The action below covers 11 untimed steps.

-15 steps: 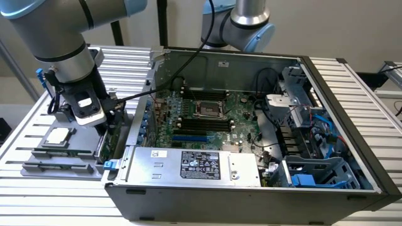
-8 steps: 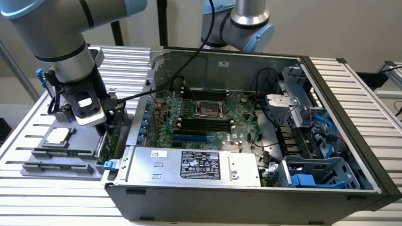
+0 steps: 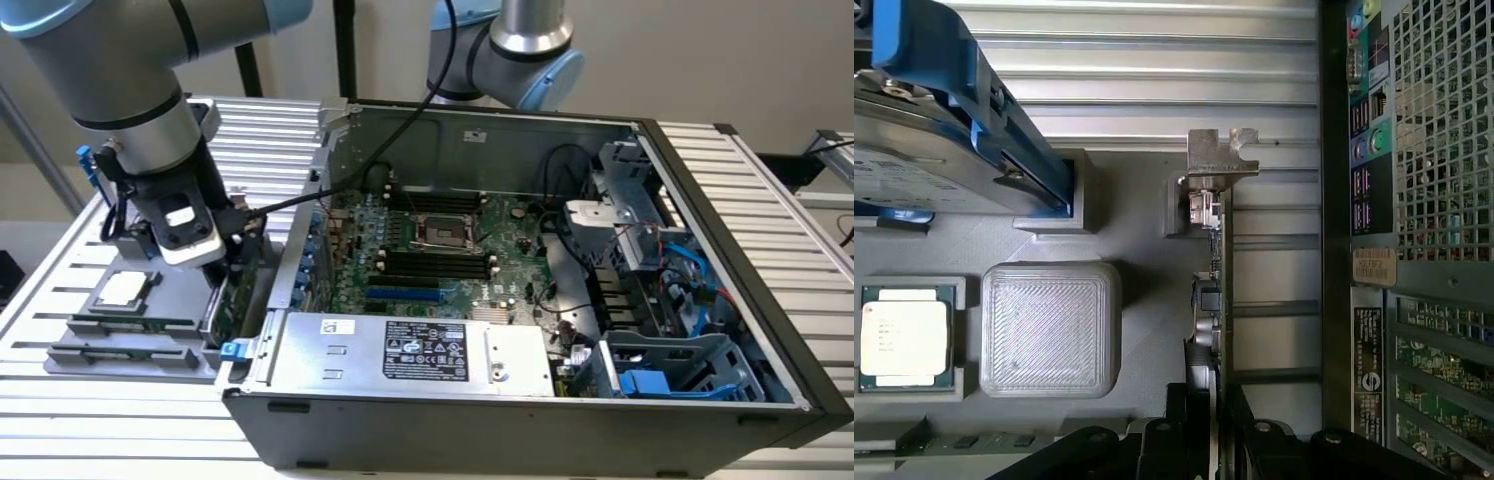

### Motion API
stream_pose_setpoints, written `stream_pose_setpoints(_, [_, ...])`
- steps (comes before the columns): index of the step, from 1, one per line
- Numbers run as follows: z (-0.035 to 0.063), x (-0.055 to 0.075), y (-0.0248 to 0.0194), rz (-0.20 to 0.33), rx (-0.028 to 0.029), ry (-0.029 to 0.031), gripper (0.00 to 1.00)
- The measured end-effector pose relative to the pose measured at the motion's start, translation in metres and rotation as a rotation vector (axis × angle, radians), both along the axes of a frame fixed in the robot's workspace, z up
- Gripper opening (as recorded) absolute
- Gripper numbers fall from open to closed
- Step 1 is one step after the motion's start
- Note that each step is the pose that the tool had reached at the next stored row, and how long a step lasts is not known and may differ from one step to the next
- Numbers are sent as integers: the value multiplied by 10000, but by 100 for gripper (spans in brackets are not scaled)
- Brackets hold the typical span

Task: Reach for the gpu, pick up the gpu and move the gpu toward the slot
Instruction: 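Pick up the gpu and move the gpu toward the slot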

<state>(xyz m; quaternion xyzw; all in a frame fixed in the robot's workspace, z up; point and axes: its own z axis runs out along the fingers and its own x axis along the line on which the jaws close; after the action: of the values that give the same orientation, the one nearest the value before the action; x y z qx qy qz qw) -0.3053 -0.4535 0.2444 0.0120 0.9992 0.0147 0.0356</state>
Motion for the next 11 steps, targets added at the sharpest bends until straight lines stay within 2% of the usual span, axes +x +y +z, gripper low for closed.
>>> stream_pose_setpoints(5, [114, 0, 0, 0, 13, 4, 26])
stream_pose_setpoints(11, [336, 0, 0, 0, 59, 4, 26])
